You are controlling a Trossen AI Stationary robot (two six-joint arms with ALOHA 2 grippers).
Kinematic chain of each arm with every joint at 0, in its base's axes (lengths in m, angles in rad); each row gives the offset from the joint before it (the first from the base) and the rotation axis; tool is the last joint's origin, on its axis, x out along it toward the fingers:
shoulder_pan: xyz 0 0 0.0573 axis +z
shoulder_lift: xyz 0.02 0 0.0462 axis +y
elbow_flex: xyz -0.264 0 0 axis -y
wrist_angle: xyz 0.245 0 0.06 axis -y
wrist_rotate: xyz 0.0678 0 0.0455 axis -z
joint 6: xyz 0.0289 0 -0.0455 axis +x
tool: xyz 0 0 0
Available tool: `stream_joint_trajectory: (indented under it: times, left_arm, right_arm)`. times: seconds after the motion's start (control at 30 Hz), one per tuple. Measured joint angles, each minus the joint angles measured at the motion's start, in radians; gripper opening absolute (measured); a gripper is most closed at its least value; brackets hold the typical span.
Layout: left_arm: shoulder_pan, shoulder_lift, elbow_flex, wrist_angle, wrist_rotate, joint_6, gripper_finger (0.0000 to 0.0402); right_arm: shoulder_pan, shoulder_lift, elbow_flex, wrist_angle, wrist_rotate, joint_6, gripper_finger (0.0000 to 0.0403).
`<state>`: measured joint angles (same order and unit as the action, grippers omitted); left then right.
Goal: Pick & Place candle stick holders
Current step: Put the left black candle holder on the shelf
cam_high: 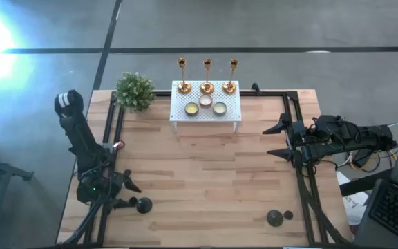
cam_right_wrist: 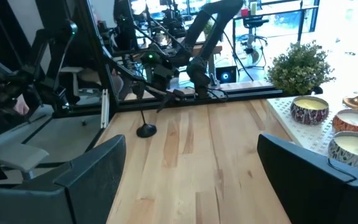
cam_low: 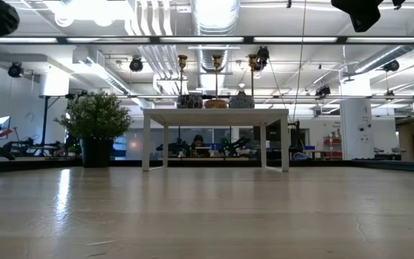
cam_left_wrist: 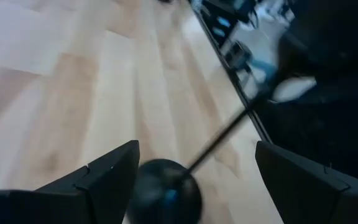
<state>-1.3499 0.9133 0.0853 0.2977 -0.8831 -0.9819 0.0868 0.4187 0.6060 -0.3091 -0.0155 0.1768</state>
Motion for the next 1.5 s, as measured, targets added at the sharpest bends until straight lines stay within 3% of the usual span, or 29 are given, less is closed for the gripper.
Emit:
stream_joint_trajectory:
  times: [0.1, 0.37, 0.5, 0.83, 1.03, 1.3, 1.5]
  left_arm:
    - [0.031, 0.055, 0.034, 0.016, 0.064, 0.067, 0.0325]
    - [0.096, 0.149, 0.067, 0.025, 0.045, 0.129, 0.0322]
    - [0.106, 0.165, 0.082, 0.044, 0.057, 0.14, 0.0299]
    - [0.106, 0.166, 0.111, 0.046, 0.077, 0.174, 0.0141]
    - [0.106, 0.161, 0.113, 0.049, -0.029, 0.141, 0.0022]
    - [0.175, 0.123, 0.124, 0.049, -0.286, 0.16, 0.0017]
    - [0.448, 0.05, 0.194, 0.046, -0.258, 0.389, 0.0017]
  right_arm:
    - [0.0, 0.0, 0.0, 0.0, 0.0, -0.003, 0.0359]
    - [0.0, 0.0, 0.0, 0.0, 0.02, -0.019, 0.0359]
    - [0.0, 0.0, 0.0, 0.0, 0.02, -0.019, 0.0359]
    - [0.0, 0.0, 0.0, 0.0, 0.019, -0.023, 0.0359]
    - [0.0, 0.0, 0.0, 0.0, 0.019, -0.023, 0.0359]
    - [0.0, 0.0, 0.0, 0.0, 0.02, -0.026, 0.0359]
    - [0.0, 0.0, 0.0, 0.0, 0.092, -0.052, 0.0359]
